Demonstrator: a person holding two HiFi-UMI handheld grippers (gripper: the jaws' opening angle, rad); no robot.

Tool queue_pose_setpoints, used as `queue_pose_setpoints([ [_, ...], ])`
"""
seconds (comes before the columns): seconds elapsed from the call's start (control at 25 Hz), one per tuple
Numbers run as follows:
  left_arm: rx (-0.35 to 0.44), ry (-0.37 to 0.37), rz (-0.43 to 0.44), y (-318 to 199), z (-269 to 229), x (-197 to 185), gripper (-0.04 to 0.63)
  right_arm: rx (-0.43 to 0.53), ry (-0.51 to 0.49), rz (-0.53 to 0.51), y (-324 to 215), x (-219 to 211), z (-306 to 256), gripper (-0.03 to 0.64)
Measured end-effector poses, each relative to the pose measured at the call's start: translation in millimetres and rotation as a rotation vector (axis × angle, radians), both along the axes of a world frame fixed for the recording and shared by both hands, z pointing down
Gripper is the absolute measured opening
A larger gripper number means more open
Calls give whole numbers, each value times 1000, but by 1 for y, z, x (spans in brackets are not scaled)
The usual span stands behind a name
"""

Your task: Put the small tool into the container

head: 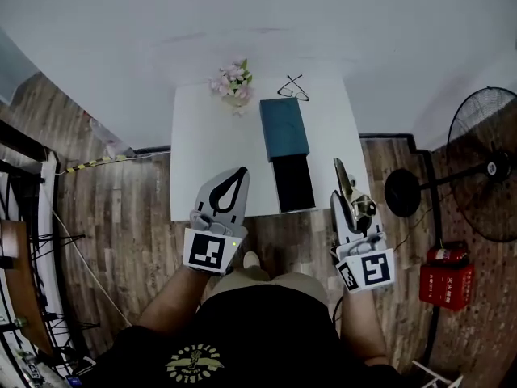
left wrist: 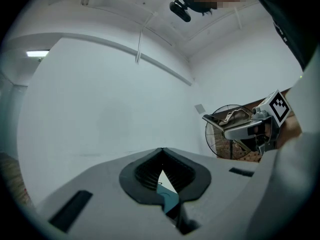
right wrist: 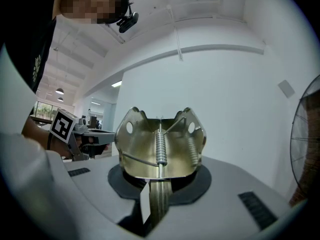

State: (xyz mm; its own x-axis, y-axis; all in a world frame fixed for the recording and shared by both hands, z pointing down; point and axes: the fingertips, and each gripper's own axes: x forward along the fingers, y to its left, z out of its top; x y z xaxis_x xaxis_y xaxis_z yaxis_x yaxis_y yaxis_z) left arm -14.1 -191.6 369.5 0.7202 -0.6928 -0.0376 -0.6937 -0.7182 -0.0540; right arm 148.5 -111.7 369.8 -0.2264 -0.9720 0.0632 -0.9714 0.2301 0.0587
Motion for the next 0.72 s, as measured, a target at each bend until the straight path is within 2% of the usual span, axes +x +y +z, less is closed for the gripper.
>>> queue_pose_setpoints([
  [0.28, -14, 8, 38, -15, 2, 10, 6, -10, 9, 33, -12, 7, -4, 77],
  [0.72, 14, -3, 17, -35, 0, 17, 6, 18, -5, 7, -38, 16, -4, 77],
])
